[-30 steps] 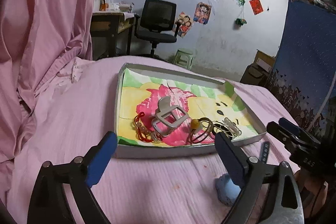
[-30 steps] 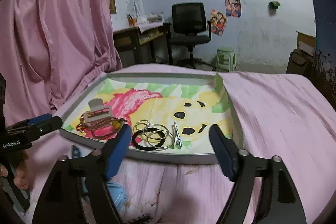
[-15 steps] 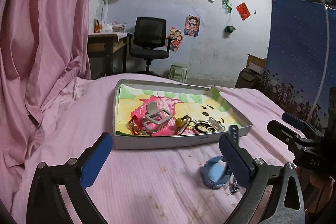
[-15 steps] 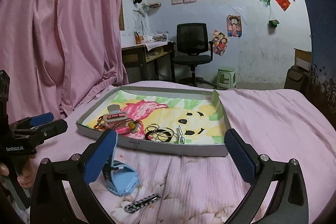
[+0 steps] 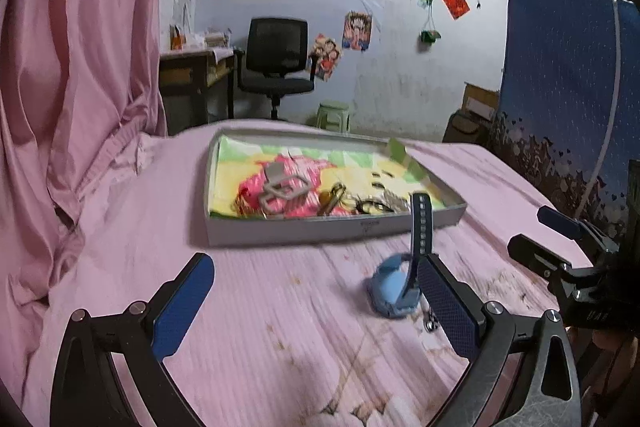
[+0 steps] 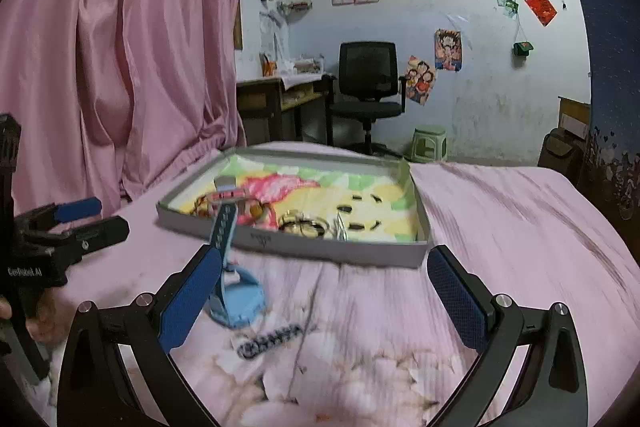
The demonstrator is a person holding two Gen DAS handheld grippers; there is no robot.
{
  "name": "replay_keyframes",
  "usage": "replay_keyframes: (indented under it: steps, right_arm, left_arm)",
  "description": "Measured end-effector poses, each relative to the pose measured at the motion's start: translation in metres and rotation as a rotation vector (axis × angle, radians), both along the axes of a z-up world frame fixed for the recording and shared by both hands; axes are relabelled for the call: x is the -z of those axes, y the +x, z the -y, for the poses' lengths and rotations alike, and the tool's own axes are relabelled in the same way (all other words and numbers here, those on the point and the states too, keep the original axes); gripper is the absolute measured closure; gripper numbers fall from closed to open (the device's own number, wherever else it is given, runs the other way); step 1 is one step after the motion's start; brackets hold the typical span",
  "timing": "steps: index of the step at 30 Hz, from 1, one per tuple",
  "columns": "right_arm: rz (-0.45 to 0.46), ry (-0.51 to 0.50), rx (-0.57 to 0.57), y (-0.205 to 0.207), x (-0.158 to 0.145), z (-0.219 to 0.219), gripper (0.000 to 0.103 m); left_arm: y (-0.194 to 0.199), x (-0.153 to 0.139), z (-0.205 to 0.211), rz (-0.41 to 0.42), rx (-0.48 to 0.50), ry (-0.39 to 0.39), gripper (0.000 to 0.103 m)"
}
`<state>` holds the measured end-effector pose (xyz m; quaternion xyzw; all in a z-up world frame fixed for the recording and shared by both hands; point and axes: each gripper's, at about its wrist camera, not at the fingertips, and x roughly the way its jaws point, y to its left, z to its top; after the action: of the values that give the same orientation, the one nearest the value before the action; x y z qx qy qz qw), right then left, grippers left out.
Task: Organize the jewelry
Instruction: 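Withdraw both open tools from the tray toward the blue watch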
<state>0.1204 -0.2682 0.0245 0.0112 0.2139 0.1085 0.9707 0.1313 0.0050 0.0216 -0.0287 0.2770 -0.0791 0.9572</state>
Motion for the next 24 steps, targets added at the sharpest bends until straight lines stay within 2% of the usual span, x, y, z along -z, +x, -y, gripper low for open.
replay_keyframes:
  steps: [10, 16, 20, 24]
  right_arm:
    - [-0.120, -0.061, -0.049, -0.001, 0.023, 0.001, 0.001]
    - [-0.242, -0.105, -0.113, 0.011, 0.040, -0.008, 0.001]
    - [-0.338, -0.139, -0.141, 0.021, 0.057, -0.014, 0.001]
    - [-0.382, -0.159, -0.152, 0.025, 0.066, -0.020, 0.001]
  left_arm:
    - [0.015, 0.021, 0.008, -0.154, 0.051, -0.003, 0.001]
    - [0.024, 0.033, 0.014, -0.253, 0.075, 0.002, 0.001]
    - [0.027, 0.039, 0.016, -0.287, 0.088, 0.010, 0.001]
    - [0.033, 0.043, 0.019, -0.321, 0.113, 0.006, 0.001]
